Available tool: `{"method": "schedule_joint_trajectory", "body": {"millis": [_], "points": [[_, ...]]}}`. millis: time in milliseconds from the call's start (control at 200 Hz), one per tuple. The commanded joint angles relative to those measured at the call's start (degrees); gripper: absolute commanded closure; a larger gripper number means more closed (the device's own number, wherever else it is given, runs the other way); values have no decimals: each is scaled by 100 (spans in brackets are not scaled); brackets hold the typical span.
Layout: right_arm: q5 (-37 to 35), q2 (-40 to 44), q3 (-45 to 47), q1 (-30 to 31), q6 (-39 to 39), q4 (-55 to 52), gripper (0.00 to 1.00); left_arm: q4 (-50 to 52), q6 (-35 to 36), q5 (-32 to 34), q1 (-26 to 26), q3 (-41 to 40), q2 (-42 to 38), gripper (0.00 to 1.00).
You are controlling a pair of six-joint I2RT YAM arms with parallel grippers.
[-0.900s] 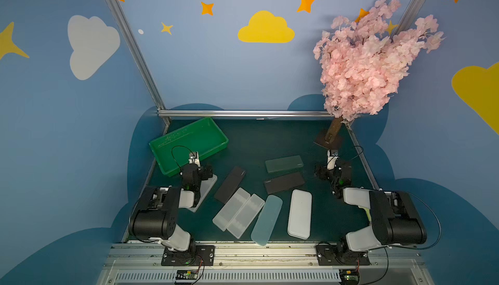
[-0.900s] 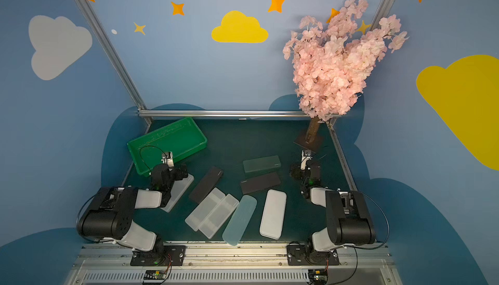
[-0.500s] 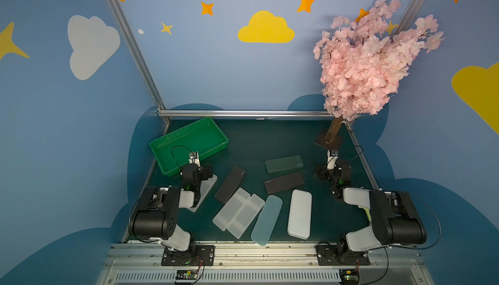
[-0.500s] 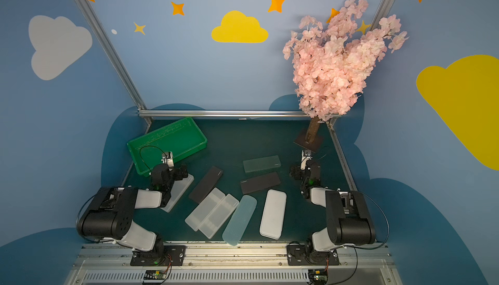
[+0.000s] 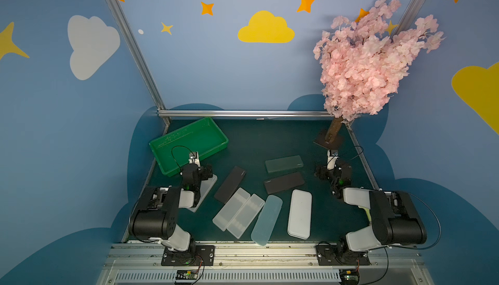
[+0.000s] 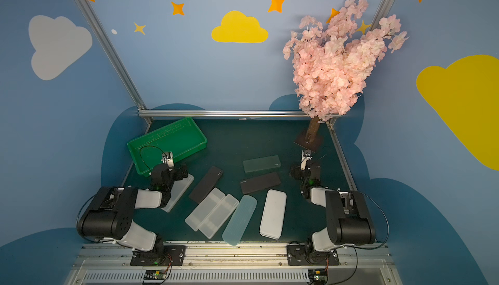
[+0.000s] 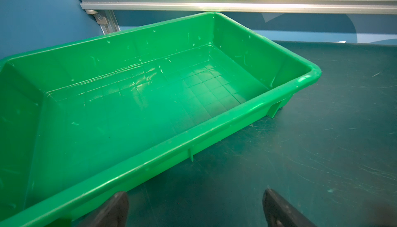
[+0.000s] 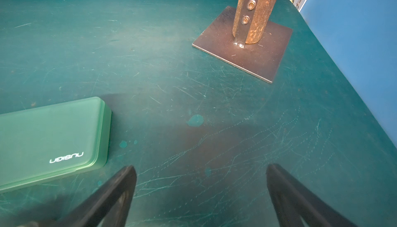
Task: Put the pencil case into the storage box
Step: Move the storage box to the center of the board.
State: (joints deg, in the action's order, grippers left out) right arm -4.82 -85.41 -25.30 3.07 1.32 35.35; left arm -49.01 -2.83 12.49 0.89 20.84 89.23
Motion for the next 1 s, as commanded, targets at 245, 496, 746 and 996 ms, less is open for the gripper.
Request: {"method": "schedule_joint_trajectory", "body": {"millis": [245, 496, 746, 996], "points": [[104, 113, -123, -51, -13, -72, 2, 2, 21, 37, 9, 107, -81, 0], [95, 187, -215, -52, -224, 19, 2, -44, 81, 19, -9, 122, -259, 10], [-24, 797, -2337, 482, 283, -3646, 4, 4779, 80, 393, 0, 2431, -1687, 22], [-77, 898, -3808, 967, -778, -5508, 4, 6353, -995, 1256, -100, 3320, -1813, 20]]}}
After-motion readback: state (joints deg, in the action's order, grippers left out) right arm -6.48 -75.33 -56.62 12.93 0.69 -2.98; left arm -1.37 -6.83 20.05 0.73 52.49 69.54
